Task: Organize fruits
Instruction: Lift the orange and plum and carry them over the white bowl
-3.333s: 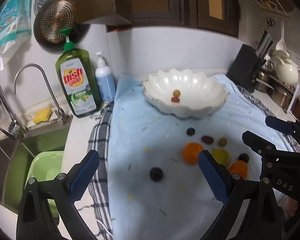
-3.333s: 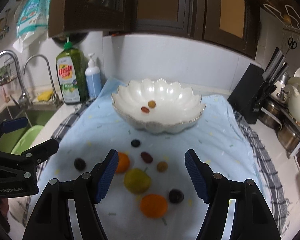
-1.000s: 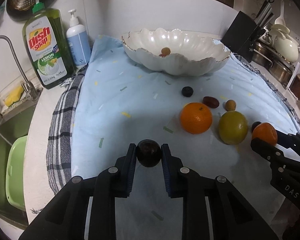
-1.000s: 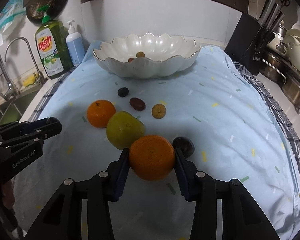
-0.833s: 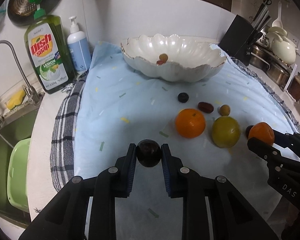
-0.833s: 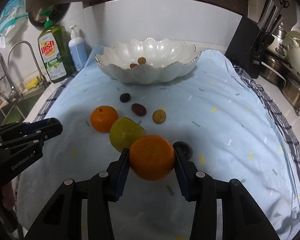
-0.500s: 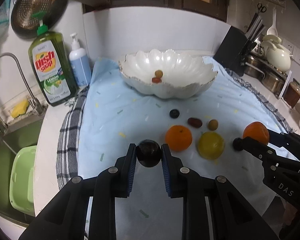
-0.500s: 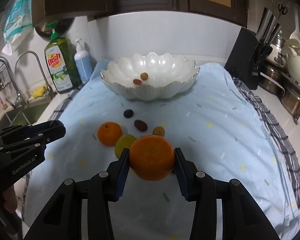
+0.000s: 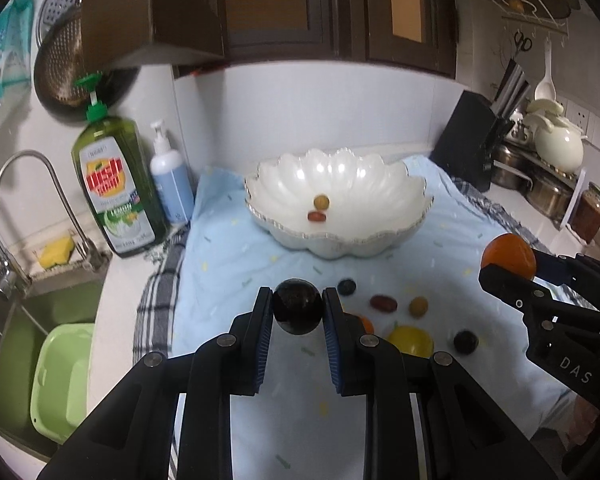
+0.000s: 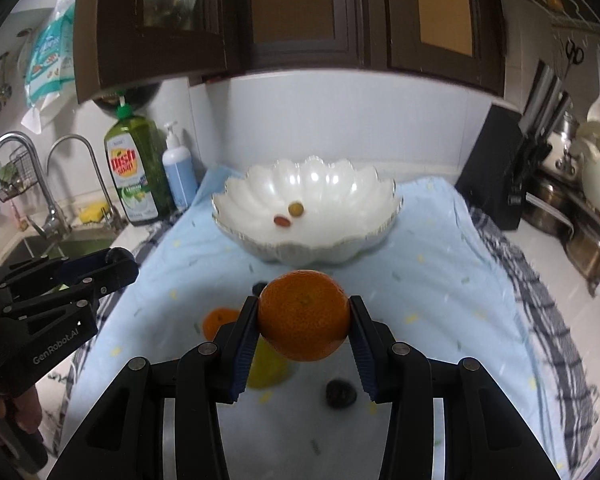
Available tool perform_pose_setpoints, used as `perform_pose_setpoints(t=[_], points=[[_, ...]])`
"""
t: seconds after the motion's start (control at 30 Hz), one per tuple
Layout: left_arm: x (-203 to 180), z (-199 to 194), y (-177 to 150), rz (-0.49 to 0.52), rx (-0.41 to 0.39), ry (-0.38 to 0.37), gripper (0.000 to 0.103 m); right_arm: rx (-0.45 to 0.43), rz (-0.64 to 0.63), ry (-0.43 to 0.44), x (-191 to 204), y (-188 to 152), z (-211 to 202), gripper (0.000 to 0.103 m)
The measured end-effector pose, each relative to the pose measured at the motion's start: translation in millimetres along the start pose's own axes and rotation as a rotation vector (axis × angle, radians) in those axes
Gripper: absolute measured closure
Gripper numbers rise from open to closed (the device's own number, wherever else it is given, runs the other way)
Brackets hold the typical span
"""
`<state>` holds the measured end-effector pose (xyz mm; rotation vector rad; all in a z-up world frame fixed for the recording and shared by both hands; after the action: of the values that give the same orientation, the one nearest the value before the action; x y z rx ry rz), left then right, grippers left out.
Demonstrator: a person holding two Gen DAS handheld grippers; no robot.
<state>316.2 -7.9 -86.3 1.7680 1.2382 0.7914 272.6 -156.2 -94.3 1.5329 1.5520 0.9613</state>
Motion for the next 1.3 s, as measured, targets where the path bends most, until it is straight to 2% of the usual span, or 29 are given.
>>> perform_pose_setpoints(t=[0.23,0.67,0.9,1.3], points=[[-6.5,2.6,27.4,-0.009,-0.049,0.003,0.078,-0.068,-0.021,0.028,-3.8,29.3,5.8,0.058],[-10.8,22.8,72.7,-0.019,-0.12,0.024,0.078,-0.14,-0.057,0.06,-17.0,72.5,28.8,0.058],[-9.2,49.6,90.2,-0.012,-0.123,0.03,0.078,-0.149,-0.059,0.079,-20.4,89.9,55.9,0.058],[-9.6,104.2,112.2,0.005,-0.115,0.051,0.078,-0.104,-0.045,0.077,-35.3,109.9,118.3,0.058]])
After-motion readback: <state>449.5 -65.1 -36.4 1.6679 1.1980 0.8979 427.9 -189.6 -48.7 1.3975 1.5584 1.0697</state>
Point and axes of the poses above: each gripper's, at about its wrist camera, not at the fingertips, and z roughly the way its jaws point, x to its left, y to its top, the point moved 8 cm from there along z, roughly the way its jaws point, and after that the axes turned 9 degrees about -x, right-handed, at the moved point
